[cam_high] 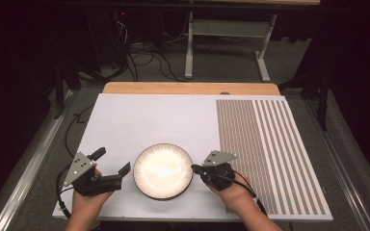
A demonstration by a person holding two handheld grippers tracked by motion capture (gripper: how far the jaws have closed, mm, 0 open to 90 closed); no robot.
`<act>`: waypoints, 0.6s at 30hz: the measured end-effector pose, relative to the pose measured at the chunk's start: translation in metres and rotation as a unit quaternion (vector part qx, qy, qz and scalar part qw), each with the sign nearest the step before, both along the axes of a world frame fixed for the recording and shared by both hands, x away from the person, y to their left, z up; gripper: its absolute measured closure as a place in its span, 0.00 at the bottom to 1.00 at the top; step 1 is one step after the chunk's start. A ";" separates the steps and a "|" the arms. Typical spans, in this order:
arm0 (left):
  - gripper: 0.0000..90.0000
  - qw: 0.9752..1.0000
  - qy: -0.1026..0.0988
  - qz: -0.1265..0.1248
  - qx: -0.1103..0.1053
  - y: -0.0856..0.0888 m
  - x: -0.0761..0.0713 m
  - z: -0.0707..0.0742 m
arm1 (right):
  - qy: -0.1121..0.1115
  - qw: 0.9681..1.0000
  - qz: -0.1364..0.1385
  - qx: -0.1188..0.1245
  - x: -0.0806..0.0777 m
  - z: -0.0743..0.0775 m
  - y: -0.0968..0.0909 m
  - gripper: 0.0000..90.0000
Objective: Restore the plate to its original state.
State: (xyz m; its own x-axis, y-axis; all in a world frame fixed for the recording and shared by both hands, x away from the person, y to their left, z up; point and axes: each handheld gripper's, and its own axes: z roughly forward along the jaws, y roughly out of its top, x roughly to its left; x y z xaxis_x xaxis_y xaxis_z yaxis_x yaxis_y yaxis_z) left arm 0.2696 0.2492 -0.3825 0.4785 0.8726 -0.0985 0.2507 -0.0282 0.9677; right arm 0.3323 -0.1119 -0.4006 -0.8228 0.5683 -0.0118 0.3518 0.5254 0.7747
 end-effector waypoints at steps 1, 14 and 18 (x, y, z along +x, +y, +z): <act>0.00 1.000 0.000 -0.001 0.001 -0.001 0.000 0.000 | -0.002 1.000 0.000 -0.001 -0.001 0.000 0.000 1.00; 0.00 1.000 0.000 -0.002 0.002 0.000 0.000 0.000 | -0.006 1.000 0.003 -0.006 -0.002 0.000 0.000 1.00; 0.01 1.000 0.000 -0.003 0.001 0.000 0.000 0.000 | -0.007 1.000 -0.002 -0.003 -0.003 0.003 -0.002 1.00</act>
State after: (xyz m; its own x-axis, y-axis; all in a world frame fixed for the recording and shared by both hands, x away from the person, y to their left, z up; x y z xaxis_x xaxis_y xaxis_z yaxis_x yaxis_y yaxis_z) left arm 0.2698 0.2488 -0.3830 0.4840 0.8698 -0.0960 0.2507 -0.0326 0.9675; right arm 0.3290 -0.1142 -0.3979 -0.8206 0.5708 -0.0272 0.3422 0.5291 0.7765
